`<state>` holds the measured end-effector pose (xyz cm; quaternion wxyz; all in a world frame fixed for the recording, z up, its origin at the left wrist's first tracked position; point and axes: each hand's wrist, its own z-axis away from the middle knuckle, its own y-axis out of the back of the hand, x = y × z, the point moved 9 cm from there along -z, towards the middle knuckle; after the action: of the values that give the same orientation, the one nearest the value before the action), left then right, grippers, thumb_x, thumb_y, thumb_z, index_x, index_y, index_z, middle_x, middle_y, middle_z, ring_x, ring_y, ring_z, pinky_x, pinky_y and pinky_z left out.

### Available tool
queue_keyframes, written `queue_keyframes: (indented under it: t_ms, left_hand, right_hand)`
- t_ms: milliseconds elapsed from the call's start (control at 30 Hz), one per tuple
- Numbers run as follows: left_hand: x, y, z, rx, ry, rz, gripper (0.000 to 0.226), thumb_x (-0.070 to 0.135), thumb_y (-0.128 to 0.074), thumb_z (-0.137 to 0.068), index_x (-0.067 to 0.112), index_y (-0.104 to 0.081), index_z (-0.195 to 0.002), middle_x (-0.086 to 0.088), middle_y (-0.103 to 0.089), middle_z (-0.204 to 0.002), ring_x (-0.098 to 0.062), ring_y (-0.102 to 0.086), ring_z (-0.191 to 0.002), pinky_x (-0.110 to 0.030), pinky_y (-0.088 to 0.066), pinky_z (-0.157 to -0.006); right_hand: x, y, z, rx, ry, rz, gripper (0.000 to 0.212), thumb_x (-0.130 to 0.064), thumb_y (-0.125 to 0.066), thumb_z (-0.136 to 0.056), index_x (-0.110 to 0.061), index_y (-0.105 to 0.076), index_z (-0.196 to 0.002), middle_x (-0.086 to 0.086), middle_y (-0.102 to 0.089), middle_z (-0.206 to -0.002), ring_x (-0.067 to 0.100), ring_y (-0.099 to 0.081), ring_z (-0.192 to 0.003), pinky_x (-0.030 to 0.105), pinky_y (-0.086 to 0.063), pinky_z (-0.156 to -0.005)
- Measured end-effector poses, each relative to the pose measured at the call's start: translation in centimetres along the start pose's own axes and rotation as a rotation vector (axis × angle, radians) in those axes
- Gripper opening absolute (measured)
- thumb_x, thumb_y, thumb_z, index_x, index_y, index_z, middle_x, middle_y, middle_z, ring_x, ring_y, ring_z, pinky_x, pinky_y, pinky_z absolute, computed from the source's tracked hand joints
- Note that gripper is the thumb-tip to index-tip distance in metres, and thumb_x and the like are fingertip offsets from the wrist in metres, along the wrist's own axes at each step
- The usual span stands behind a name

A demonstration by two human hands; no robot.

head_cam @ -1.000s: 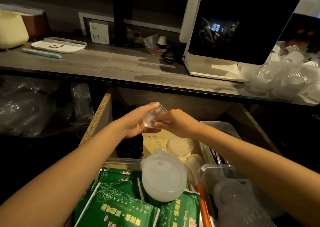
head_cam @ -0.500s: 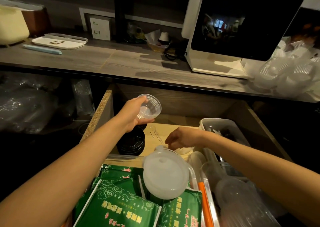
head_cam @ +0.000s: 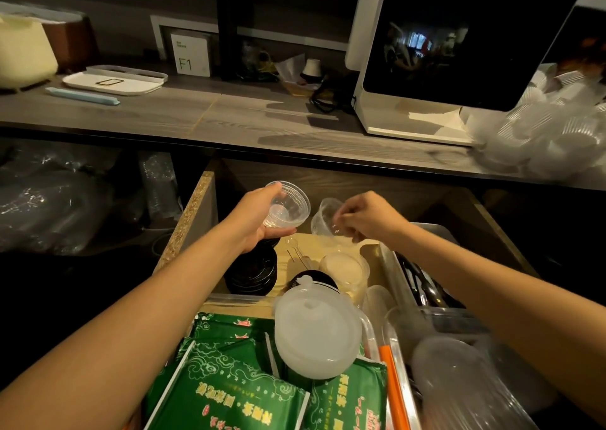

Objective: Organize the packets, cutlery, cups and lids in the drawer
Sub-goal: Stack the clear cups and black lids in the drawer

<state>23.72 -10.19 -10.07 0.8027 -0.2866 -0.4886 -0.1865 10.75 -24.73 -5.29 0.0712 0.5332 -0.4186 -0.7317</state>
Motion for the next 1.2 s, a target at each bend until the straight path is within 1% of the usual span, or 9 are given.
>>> queue_keyframes:
  t_ms: [233, 367, 467, 567, 667, 800, 900, 1033, 1200]
  left_hand:
    - [-0.5, -1.2, 0.3, -0.130, 0.042, -0.011, 0.059, 0.057, -0.056, -0.095, 0.016, -0.053, -0.137, -0.013, -0.054, -0.138, -0.040, -0.064, -0.113, -0.043, -0.061, -0.065]
    - [-0.9, -3.0, 1.6, -0.324, 0.076, -0.109, 0.068, 0.069, -0.046, -0.092, 0.014, -0.062, -0.129, -0.016, -0.065, -0.129, -0.033, -0.069, -0.111, -0.046, -0.060, -0.082]
    - [-0.8, -3.8, 2.6, -0.381, 0.067, -0.164, 0.066, 0.065, -0.057, -0.086, 0.018, -0.058, -0.132, -0.016, -0.065, -0.128, -0.031, -0.071, -0.108, -0.047, -0.059, -0.089]
    - [-0.7, -3.8, 3.1, -0.345, 0.035, -0.270, 0.039, 0.044, -0.062, -0.094, 0.020, -0.061, -0.124, -0.013, -0.060, -0.131, -0.029, -0.070, -0.107, -0.044, -0.061, -0.085]
    - [-0.9, -3.8, 3.3, -0.314, 0.060, -0.270, 0.022, 0.031, -0.057, -0.100, 0.017, -0.065, -0.115, -0.017, -0.061, -0.129, -0.030, -0.071, -0.101, -0.038, -0.064, -0.071]
    - [-1.1, -3.3, 3.1, -0.243, 0.075, -0.258, 0.022, 0.024, -0.053, -0.103, 0.012, -0.061, -0.119, -0.018, -0.059, -0.131, -0.034, -0.070, -0.102, -0.036, -0.063, -0.062]
    - [-1.2, -3.3, 3.1, -0.219, 0.067, -0.248, 0.020, 0.023, -0.054, -0.103, 0.013, -0.061, -0.119, -0.018, -0.058, -0.132, -0.035, -0.068, -0.106, -0.035, -0.061, -0.059]
    - [-1.1, -3.1, 3.1, -0.198, 0.053, -0.269, 0.022, 0.025, -0.056, -0.101, 0.014, -0.061, -0.120, -0.016, -0.060, -0.129, -0.035, -0.068, -0.104, -0.034, -0.061, -0.059]
    - [-1.4, -3.0, 3.1, -0.183, 0.048, -0.291, 0.029, 0.027, -0.053, -0.102, 0.013, -0.059, -0.128, -0.015, -0.062, -0.126, -0.033, -0.071, -0.099, -0.034, -0.061, -0.058]
  right_hand:
    - [-2.3, 2.2, 0.2, 0.142, -0.039, -0.309, 0.011, -0.015, -0.056, -0.098, -0.013, -0.067, -0.101, 0.007, -0.062, -0.079, 0.015, -0.060, -0.063, 0.025, -0.055, -0.055]
    - [-2.5, -0.6, -0.3, 0.067, -0.055, -0.180, 0.028, -0.016, -0.053, -0.099, -0.008, -0.061, -0.124, 0.008, -0.064, -0.079, 0.016, -0.057, -0.060, 0.024, -0.050, -0.049]
    - [-3.0, -2.2, -0.5, 0.051, 0.010, 0.089, 0.027, -0.021, -0.054, -0.098, -0.005, -0.066, -0.117, 0.005, -0.067, -0.079, 0.020, -0.062, -0.057, 0.027, -0.051, -0.048]
    - [-3.7, -2.7, -0.1, 0.028, 0.106, 0.228, 0.026, -0.022, -0.052, -0.099, -0.006, -0.068, -0.111, 0.006, -0.069, -0.090, 0.027, -0.069, -0.073, 0.029, -0.056, -0.055]
    - [-2.9, -2.3, 0.3, -0.088, 0.091, 0.125, 0.038, -0.034, -0.047, -0.102, -0.004, -0.069, -0.108, 0.004, -0.064, -0.081, 0.017, -0.061, -0.067, 0.023, -0.053, -0.052]
    - [-0.1, -0.8, 1.0, -0.164, -0.028, -0.095, 0.049, -0.042, -0.041, -0.103, -0.004, -0.071, -0.102, 0.008, -0.064, -0.080, 0.018, -0.059, -0.069, 0.027, -0.054, -0.057]
    - [2.1, -1.0, 2.1, -0.308, -0.018, 0.085, 0.036, -0.038, -0.051, -0.100, -0.010, -0.072, -0.105, 0.004, -0.070, -0.091, 0.019, -0.066, -0.081, 0.029, -0.057, -0.069]
    - [4.4, -4.2, 5.0, -0.714, 0.094, 0.292, 0.030, -0.025, -0.064, -0.094, -0.024, -0.066, -0.123, -0.005, -0.066, -0.121, 0.011, -0.062, -0.111, 0.035, -0.051, -0.100]
    - [5.5, -6.6, 6.4, -0.926, 0.177, 0.262, 0.045, -0.013, -0.073, -0.085, -0.023, -0.064, -0.128, -0.003, -0.064, -0.129, 0.011, -0.057, -0.120, 0.030, -0.045, -0.105]
